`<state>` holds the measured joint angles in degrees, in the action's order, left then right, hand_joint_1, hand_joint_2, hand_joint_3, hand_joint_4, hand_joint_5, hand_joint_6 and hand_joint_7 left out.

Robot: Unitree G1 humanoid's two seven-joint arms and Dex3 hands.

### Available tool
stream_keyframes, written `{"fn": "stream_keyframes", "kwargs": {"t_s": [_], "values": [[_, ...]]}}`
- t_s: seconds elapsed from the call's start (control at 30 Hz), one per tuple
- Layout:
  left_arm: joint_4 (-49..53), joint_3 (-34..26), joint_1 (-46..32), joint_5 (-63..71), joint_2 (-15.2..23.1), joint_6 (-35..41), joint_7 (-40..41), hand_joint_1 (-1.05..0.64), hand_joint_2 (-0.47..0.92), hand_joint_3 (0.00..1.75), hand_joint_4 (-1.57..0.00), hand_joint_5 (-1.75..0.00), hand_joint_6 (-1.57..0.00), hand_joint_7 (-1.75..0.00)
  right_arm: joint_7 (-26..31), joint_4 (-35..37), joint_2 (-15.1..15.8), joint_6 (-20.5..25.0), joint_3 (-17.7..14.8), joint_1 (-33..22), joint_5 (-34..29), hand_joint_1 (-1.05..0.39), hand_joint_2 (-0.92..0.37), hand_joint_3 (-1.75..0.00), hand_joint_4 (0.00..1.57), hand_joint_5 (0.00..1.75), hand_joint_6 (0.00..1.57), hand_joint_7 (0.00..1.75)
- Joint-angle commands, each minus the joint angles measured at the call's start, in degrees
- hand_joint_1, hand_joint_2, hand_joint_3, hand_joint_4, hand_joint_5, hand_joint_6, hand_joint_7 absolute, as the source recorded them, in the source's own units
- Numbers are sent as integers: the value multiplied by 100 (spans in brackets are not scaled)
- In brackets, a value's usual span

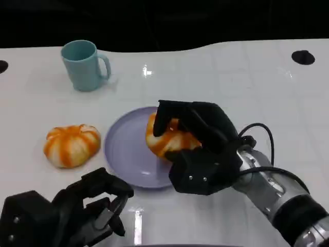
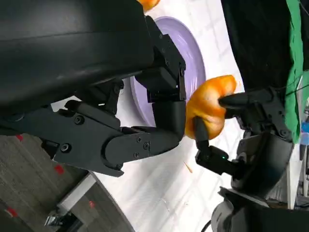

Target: Grasp the bread from the table and place it into the plate.

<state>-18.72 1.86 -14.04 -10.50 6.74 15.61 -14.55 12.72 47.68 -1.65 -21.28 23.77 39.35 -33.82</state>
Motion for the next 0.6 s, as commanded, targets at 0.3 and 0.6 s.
{"fn": "stream_keyframes", "kwargs": {"t_s": [0.3,0.6], "values": [[6,13,-54,20,36,-122,15,-41,87,58,-71,-175,-65,-139,-1691,-1065,453,1082,431,-63,-201,-61,-92,-29,1,33,30,0],[77,28,-46,33,11,-208,19,-40,89,57,-71,-175,-65,-139,-2487,-2767,900,1286,217,-914,212,-65,-92,-34,9,44,33,3]]}}
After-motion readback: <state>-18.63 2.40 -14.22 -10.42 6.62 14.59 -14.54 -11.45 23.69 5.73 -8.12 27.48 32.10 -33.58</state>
